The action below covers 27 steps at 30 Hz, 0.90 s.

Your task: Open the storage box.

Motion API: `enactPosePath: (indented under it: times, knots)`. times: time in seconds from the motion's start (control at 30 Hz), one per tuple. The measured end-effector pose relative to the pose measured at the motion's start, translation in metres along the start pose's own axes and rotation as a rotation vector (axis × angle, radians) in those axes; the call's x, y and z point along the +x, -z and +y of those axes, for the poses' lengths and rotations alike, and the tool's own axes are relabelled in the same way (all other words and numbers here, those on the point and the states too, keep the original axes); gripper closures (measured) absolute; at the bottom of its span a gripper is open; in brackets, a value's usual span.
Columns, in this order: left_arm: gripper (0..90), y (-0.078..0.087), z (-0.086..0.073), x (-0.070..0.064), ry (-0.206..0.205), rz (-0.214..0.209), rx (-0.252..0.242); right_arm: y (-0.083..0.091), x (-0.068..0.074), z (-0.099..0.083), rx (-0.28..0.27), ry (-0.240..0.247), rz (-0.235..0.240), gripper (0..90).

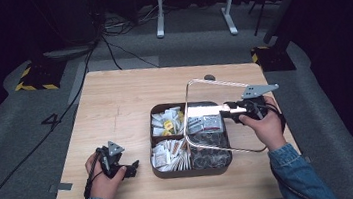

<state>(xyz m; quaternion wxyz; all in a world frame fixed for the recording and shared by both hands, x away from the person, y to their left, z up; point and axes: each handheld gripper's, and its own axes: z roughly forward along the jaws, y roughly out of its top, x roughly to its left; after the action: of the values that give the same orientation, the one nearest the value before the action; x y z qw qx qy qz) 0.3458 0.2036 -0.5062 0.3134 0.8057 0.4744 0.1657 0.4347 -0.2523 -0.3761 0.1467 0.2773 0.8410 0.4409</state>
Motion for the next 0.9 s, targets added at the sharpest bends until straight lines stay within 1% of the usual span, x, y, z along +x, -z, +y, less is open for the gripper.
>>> enactPosePath:
  times: [0.13,0.3,0.4,0.53,0.67,0.9]
  knots:
    - [0.1,0.0,0.0,0.0,0.0,0.0,0.0,0.006,-0.017,-0.003,0.029,0.002,-0.016,58.8]
    - [0.1,0.0,0.0,0.0,-0.001,0.002,0.0,0.009,-0.039,-0.009,0.048,-0.02,-0.038,58.8]
    - [0.1,0.0,0.0,0.0,-0.001,0.002,0.0,0.01,-0.05,-0.011,0.057,-0.025,-0.047,58.8]
    - [0.1,0.0,0.0,0.0,0.001,0.001,0.0,0.011,-0.064,-0.015,0.07,-0.036,-0.061,58.8]
    - [0.1,0.0,0.0,0.0,0.001,0.004,0.0,0.011,-0.075,-0.02,0.068,-0.045,-0.08,58.8]
    - [0.1,0.0,0.0,0.0,0.002,0.004,0.0,0.015,-0.093,-0.031,0.075,-0.072,-0.088,58.8]
